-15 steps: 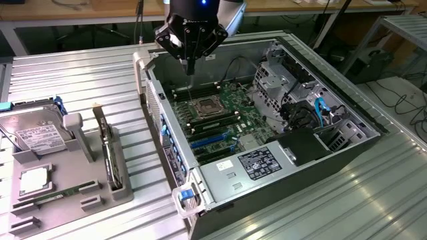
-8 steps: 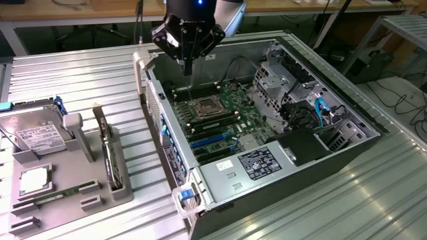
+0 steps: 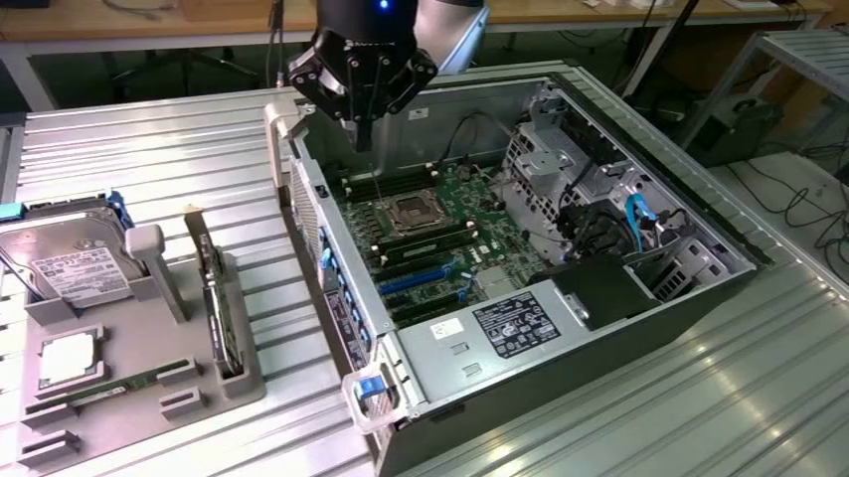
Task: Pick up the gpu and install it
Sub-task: 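Reach for the gpu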
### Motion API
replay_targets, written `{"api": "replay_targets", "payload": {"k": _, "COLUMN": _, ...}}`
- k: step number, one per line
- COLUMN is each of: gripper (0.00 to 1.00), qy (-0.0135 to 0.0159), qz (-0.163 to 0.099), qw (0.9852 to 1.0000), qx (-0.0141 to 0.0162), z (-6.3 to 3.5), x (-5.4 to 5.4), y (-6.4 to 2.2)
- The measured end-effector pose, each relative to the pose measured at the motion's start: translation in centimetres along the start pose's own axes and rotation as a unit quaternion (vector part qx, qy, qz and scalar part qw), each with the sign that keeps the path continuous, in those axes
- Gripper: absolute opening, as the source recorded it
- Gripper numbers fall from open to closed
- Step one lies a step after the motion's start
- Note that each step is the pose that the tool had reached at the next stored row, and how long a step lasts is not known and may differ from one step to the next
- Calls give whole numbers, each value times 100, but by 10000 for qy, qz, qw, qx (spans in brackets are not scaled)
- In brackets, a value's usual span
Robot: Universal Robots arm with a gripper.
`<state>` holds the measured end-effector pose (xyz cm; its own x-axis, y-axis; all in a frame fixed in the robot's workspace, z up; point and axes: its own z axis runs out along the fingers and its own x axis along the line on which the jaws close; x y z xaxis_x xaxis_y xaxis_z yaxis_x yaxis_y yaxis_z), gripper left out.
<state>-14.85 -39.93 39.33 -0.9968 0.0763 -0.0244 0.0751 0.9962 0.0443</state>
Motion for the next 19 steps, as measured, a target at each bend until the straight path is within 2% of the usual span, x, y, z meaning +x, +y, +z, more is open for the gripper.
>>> {"api": "replay_targets", "payload": {"k": 19, "gripper": 11, "qy": 0, "qz": 0, "qw": 10000, "qx": 0, "z": -8, "x": 259, "y": -32}}
